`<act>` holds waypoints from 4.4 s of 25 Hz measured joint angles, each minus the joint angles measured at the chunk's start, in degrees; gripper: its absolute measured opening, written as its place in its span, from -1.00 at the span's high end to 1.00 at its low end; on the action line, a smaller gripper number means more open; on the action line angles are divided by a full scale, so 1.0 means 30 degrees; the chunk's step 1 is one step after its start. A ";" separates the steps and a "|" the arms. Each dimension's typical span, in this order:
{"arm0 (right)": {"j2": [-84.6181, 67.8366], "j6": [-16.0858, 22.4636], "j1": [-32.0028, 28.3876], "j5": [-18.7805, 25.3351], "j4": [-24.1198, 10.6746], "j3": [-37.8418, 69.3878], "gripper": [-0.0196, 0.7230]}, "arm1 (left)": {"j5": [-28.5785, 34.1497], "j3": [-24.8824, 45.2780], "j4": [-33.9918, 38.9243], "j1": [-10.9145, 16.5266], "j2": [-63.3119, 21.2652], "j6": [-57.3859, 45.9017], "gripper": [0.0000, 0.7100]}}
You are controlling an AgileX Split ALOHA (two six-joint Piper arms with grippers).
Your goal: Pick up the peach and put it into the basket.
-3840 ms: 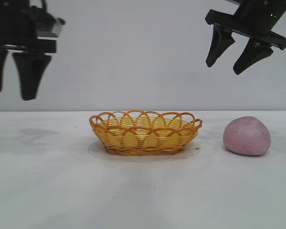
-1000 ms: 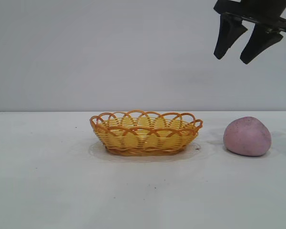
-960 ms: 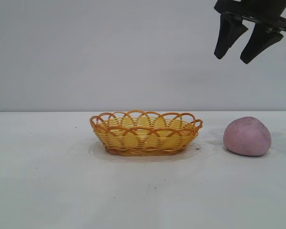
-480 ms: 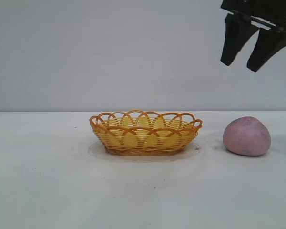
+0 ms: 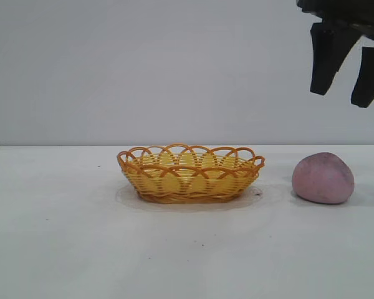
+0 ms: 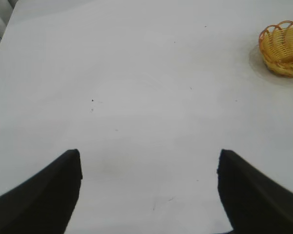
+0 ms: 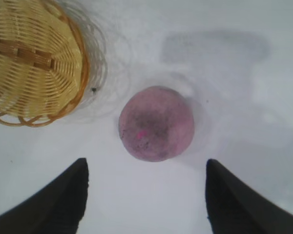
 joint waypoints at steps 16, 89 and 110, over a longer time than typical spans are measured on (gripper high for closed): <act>0.1606 0.4219 0.2881 -0.0999 -0.4314 -0.0026 -0.10 | 0.0000 0.0000 -0.0142 0.0000 0.0000 0.0000 -0.52; 0.6716 0.3024 0.7024 0.3193 -0.3986 -1.1158 -0.14 | 0.0000 0.0000 -0.0186 0.0000 0.0000 0.0000 -0.52; 0.6593 0.4949 -0.0665 0.3227 -0.5765 -1.1792 -0.14 | 0.0000 0.0000 -0.0186 0.0000 0.0000 0.0000 -0.52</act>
